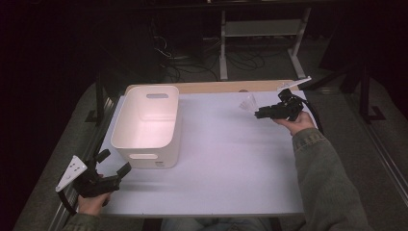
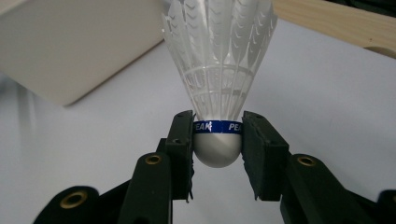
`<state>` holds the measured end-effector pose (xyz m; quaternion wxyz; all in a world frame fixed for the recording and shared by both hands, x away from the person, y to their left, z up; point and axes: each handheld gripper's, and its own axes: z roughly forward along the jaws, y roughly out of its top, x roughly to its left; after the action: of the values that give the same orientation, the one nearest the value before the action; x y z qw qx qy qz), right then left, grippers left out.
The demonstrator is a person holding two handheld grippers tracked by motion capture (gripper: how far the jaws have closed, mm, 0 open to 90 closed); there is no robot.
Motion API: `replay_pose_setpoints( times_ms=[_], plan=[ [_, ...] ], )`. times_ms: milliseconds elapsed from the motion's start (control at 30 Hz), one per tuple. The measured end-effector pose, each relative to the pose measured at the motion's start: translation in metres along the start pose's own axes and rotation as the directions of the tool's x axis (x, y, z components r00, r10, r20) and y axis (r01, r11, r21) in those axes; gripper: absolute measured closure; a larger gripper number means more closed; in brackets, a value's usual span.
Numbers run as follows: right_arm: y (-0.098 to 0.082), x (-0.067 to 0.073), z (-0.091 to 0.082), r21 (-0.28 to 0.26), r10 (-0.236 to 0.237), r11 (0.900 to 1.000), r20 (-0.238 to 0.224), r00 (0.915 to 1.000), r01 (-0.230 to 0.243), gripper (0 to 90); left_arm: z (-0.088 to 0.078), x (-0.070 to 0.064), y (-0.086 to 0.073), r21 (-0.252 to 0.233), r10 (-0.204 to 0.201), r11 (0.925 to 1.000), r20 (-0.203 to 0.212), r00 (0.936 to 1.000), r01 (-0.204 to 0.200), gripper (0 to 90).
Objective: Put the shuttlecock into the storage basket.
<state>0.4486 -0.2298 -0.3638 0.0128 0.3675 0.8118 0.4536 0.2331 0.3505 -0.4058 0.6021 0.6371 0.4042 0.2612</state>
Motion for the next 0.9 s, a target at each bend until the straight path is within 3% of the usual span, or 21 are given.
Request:
replay_pose_setpoints(
  times_ms=[167, 300, 667, 900],
  plan=[
    [0.004, 0.008, 0.000, -0.035, 0.008, 0.999, -0.017, 0.9998, -0.009, 63.7, 0.000, 0.000, 0.000, -0.001, 0.000, 1.0000, 0.002, 1.0000, 0.000, 0.0],
    [0.008, 0.017, 0.002, -0.031, 0.002, 1.000, -0.015, 0.9999, -0.002, 63.7, 0.000, 0.000, 0.000, 0.000, 0.000, 1.0000, 0.002, 1.0000, 0.000, 0.0],
    [0.028, 0.047, 0.004, -0.046, -0.063, 0.997, -0.025, 0.9977, 0.062, 63.6, 0.000, 0.000, 0.000, -0.002, -0.001, 1.0000, 0.003, 1.0000, 0.001, 0.0],
    [0.039, 0.056, 0.002, -0.058, -0.070, 0.996, -0.014, 0.9975, 0.069, 63.7, 0.000, 0.000, 0.000, 0.000, 0.002, 1.0000, 0.004, 1.0000, -0.002, 0.0]
  ],
)
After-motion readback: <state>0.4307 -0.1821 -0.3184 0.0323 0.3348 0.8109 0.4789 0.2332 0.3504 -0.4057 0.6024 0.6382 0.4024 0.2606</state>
